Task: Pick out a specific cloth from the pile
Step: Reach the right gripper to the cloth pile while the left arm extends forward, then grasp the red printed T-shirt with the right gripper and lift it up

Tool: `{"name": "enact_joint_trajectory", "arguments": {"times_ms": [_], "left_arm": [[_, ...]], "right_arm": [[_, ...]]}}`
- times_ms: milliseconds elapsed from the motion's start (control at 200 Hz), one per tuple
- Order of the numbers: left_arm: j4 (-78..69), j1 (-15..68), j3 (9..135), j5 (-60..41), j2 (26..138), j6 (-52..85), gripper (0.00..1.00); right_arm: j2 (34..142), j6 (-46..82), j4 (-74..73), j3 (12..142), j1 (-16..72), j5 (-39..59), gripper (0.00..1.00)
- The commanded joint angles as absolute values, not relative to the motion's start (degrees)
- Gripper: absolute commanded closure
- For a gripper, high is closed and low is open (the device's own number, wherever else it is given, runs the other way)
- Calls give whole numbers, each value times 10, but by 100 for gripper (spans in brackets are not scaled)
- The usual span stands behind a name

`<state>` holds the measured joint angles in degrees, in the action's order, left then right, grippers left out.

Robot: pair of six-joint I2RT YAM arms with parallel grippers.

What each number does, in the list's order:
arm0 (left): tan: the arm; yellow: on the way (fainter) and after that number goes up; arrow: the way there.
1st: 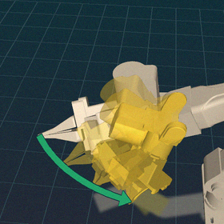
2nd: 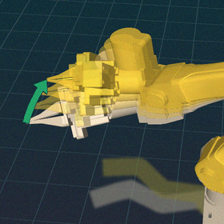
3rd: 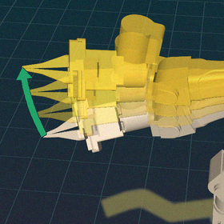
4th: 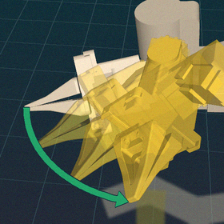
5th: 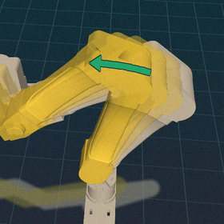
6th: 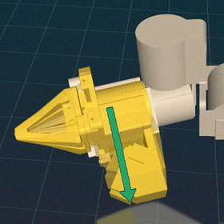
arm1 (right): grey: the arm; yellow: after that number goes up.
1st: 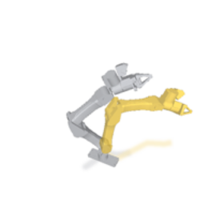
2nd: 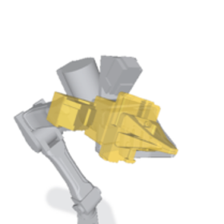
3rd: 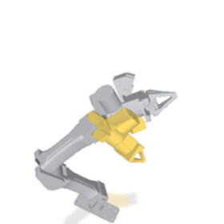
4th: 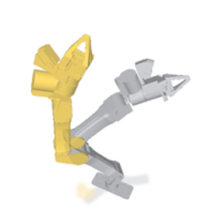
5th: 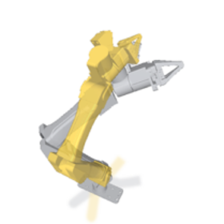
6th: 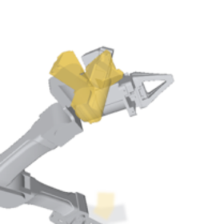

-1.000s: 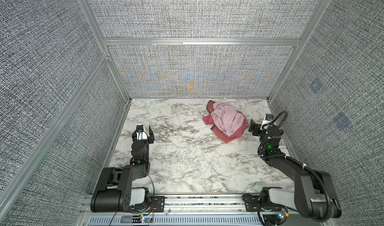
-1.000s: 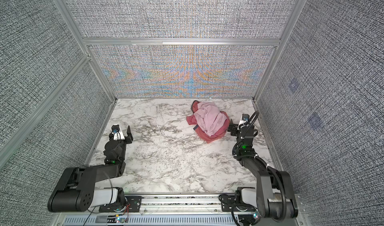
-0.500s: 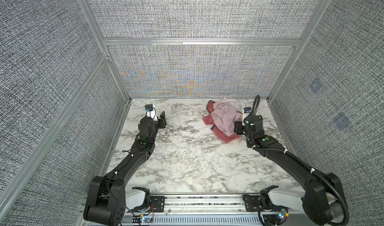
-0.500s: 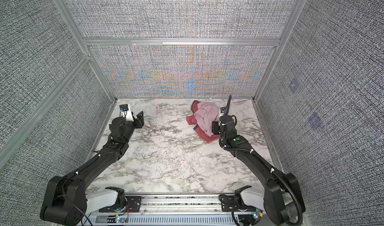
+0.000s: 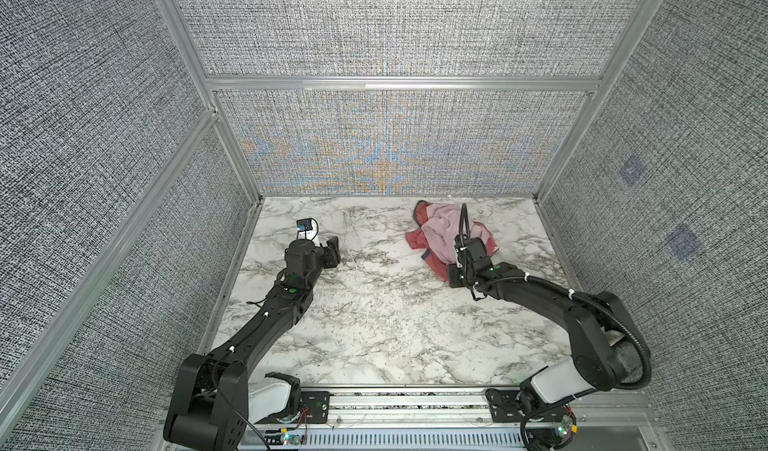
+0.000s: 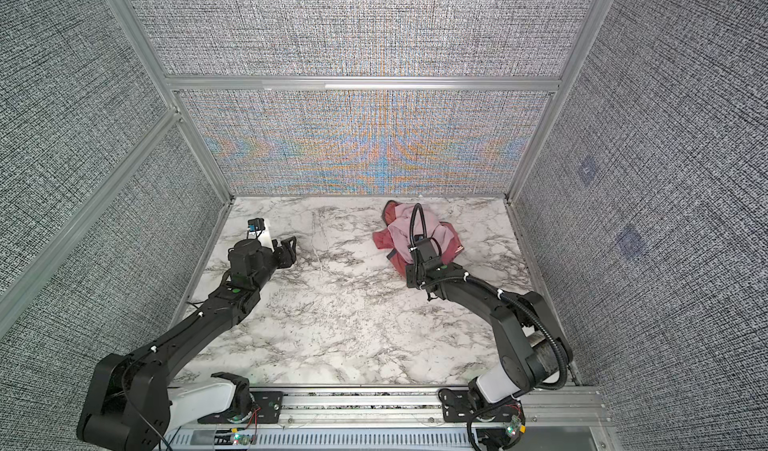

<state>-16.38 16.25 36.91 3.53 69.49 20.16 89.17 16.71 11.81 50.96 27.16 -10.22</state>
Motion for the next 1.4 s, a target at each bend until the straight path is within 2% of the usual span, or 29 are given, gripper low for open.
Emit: {"name": "enact_joint_trajectory", "arguments": {"times_ms": [0,350,540,750,790,831,956,1146,1396], "left_arm": [[-150,162,377,47,702,197,36],[-148,162,382,41,714,193,36],[-149,162,378,44,707,191,36],[-145,162,381,44,707,189,36],[-144,162,381,45,707,188,36],[-144,162,382,48,706,187,36],[-139,162,383,56,699,182,36],[-132,162,380,67,681,175,36],[-123,162,380,76,659,168,36]], "right_arm": [[909,189,131,517,273,-97,50],[957,200,127,526,273,-105,51],[974,199,126,526,273,-127,57],[1002,206,129,557,272,-148,79],[1006,207,129,560,272,-148,87],[1008,210,131,564,272,-148,100],[990,216,141,571,272,-144,100],[897,219,167,589,263,-121,100],[795,211,207,642,210,-75,100]]}}
